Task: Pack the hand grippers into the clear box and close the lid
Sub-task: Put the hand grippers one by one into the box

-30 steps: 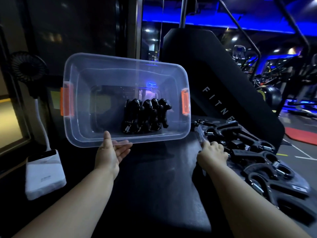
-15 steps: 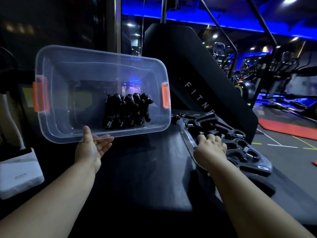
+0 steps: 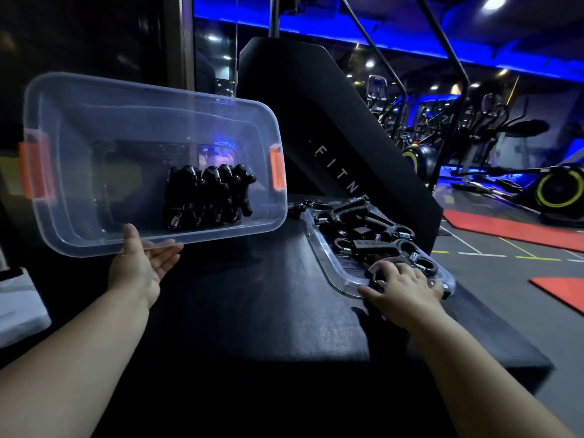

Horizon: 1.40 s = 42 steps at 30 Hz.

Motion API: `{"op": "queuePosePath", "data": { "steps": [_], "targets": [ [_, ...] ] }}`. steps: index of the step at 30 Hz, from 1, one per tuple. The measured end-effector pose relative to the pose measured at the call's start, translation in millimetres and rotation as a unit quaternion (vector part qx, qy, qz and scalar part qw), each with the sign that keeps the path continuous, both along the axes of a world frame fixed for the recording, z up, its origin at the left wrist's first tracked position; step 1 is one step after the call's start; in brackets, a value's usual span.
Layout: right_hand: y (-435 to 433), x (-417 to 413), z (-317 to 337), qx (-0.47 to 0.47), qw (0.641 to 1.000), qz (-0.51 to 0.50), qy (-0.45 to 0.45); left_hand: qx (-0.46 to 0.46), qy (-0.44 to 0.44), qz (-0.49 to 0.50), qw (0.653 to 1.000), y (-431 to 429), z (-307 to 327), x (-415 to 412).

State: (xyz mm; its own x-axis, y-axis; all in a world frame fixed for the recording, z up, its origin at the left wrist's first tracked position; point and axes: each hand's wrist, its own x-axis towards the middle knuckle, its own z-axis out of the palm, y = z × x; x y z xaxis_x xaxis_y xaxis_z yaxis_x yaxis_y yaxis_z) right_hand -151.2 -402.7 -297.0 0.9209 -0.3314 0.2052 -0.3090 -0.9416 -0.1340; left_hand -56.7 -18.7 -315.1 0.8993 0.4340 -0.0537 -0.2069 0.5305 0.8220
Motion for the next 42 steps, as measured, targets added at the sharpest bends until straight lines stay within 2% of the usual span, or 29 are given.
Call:
{"op": "queuePosePath", "data": {
  "steps": [10, 18, 29, 35, 39, 42],
  "targets": [
    [-15, -6, -18, 0.014, 0.999, -0.001, -0.047, 0.004, 0.016, 0.006, 1.0, -3, 4, -5],
    [-12, -6, -17, 0.018, 0.999, 0.014, -0.048, 0.003, 0.015, 0.006, 1.0, -1, 2, -3],
    [32, -9, 4, 0.032, 0.989, 0.11, -0.093, -0.006, 0.009, 0.0, 1.0, 0, 1, -2],
    [86, -1, 32, 0.129, 0.968, 0.184, -0.111, -0.006, 0.008, 0.001, 1.0, 2, 1, -2],
    [118, 11, 41, 0.271, 0.931, 0.221, -0.103, -0.007, 0.012, 0.002, 1.0, 0, 3, -4],
    [137, 19, 44, 0.343, 0.9, 0.25, -0.096, -0.01, 0.008, 0.001, 1.0, 0, 4, -5]
  ]
}}
